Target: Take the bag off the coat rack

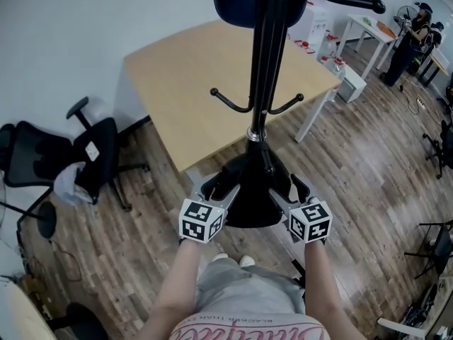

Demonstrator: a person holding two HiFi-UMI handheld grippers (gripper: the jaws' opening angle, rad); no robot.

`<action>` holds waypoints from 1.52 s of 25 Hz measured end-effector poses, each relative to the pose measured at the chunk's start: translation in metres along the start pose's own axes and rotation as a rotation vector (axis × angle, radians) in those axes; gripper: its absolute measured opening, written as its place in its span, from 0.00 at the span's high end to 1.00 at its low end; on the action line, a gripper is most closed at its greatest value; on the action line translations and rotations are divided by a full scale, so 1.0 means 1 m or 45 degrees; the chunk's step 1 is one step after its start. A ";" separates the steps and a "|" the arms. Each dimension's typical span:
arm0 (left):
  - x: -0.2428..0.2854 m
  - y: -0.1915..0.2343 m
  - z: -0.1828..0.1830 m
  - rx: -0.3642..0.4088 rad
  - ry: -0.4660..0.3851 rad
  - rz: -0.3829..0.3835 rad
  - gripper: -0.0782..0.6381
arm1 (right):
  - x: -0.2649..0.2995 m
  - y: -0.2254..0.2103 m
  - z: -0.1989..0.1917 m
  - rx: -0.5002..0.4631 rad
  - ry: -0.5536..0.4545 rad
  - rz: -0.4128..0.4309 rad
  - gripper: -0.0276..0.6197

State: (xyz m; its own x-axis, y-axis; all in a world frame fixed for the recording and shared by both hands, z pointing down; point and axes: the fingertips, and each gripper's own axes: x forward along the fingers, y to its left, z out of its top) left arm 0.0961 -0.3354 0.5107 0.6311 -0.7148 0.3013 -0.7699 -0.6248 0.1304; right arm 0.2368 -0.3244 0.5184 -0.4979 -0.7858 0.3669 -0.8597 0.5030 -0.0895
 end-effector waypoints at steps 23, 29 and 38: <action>0.034 0.023 -0.013 -0.063 0.018 0.042 0.70 | 0.041 -0.022 -0.016 0.065 0.033 0.061 0.69; 0.032 0.020 -0.009 -0.017 0.054 0.037 0.78 | 0.041 -0.021 -0.012 0.092 0.035 0.042 0.79; 0.017 0.011 0.001 0.027 0.026 0.071 0.79 | 0.030 -0.012 -0.001 0.037 0.044 0.037 0.81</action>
State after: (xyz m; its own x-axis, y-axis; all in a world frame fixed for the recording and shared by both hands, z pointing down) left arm 0.0988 -0.3545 0.5165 0.5850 -0.7424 0.3265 -0.8015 -0.5907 0.0929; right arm 0.2328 -0.3535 0.5315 -0.5187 -0.7579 0.3957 -0.8483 0.5140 -0.1274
